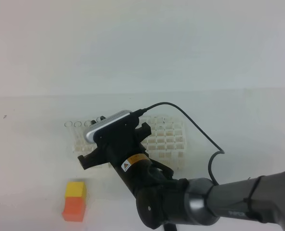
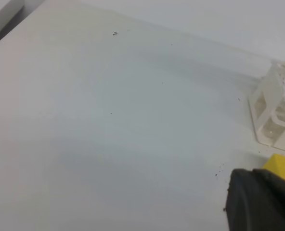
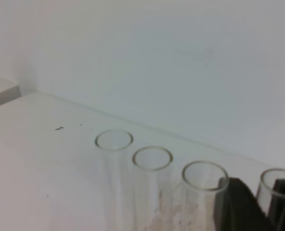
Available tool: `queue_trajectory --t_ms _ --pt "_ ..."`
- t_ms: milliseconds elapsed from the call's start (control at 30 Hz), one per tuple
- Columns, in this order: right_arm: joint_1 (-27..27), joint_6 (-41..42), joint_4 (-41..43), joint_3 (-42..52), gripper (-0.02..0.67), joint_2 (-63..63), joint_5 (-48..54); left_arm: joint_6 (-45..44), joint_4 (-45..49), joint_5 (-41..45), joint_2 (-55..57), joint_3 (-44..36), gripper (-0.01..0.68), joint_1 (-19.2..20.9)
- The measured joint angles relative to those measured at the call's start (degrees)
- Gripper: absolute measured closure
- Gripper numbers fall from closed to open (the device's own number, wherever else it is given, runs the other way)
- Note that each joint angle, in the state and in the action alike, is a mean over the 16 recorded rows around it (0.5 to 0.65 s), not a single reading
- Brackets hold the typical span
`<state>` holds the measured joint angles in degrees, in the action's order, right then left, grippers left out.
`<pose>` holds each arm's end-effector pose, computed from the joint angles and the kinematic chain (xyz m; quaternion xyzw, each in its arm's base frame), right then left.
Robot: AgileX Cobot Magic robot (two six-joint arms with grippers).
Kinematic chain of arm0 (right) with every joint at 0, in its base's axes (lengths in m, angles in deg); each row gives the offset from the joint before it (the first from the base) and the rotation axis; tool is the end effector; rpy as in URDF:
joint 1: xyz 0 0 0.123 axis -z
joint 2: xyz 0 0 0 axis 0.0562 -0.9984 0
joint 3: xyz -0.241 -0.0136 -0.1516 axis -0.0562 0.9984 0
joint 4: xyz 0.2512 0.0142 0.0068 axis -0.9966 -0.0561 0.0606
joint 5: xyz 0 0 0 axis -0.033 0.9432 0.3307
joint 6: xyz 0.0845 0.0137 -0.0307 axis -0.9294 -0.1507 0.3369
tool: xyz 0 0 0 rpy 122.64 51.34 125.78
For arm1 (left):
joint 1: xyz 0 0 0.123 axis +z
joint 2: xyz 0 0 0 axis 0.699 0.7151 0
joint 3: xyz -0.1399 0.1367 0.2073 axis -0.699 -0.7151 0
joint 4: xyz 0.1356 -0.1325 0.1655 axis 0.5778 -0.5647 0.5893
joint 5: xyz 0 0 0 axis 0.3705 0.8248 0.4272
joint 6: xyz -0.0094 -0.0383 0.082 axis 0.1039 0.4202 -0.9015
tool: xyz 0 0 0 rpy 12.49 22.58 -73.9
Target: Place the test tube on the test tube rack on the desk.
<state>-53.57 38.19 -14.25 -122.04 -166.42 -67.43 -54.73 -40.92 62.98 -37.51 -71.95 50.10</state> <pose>0.2874 0.3686 0.1517 -0.2148 0.6903 0.1709 0.6694 0.0560 0.0011 0.1722 -0.0746 0.7962 -0.0261 0.5999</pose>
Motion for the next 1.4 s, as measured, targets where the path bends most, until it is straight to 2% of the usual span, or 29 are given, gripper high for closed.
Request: queue_trajectory --t_ms 600,967,1167,1400 --pt "0.0 2.24 0.38 0.0 0.439 0.44 0.78 0.0 0.0 0.0 0.0 0.0 0.673 0.0" --pt "0.0 4.64 0.47 0.0 0.432 3.61 0.74 0.0 0.0 0.0 0.0 0.0 0.673 0.0" --pt "0.0 7.02 0.17 0.0 0.446 6.07 -0.18 0.0 0.0 0.0 0.0 0.0 0.673 0.0" --pt "0.0 12.14 -2.88 0.01 0.526 7.96 -1.18 0.0 0.0 0.0 0.0 0.0 0.673 0.0"
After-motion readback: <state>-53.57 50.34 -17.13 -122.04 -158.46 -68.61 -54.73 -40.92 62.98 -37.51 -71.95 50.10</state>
